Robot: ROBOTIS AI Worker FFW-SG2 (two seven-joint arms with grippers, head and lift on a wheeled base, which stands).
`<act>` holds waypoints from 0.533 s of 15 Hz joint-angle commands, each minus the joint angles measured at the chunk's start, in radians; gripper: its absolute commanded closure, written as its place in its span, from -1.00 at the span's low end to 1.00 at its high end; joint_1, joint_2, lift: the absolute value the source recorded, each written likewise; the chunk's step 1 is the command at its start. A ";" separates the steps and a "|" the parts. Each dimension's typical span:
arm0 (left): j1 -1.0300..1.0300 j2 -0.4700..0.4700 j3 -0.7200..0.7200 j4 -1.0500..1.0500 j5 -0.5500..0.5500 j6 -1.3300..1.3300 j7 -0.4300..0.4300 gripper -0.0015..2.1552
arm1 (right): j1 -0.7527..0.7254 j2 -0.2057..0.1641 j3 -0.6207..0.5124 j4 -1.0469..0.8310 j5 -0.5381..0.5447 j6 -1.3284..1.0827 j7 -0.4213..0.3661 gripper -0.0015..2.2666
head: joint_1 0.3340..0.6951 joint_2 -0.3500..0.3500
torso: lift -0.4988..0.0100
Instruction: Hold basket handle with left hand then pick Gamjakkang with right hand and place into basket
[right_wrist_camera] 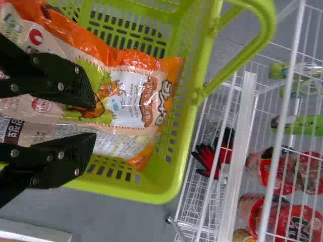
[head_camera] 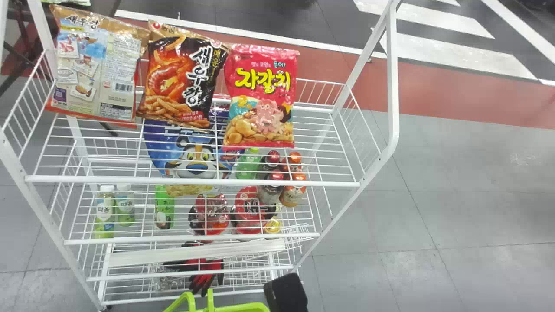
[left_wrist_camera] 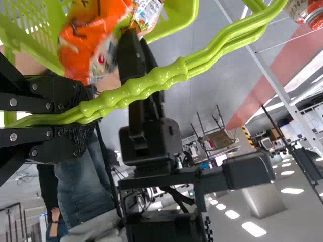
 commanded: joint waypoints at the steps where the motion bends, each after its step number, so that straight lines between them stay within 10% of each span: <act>1: 0.000 0.000 0.000 0.000 -0.001 -0.002 0.000 0.99 | 0.000 0.001 -0.022 -0.046 -0.007 -0.016 -0.002 -0.96 | 1.00 -1.00 | 0.89; 8: -0.002 0.000 0.000 0.002 -0.001 -0.002 0.000 0.99 | 0.012 0.038 -0.105 -0.112 -0.038 -0.507 -0.045 -0.95 | 1.00 -1.00 | 0.89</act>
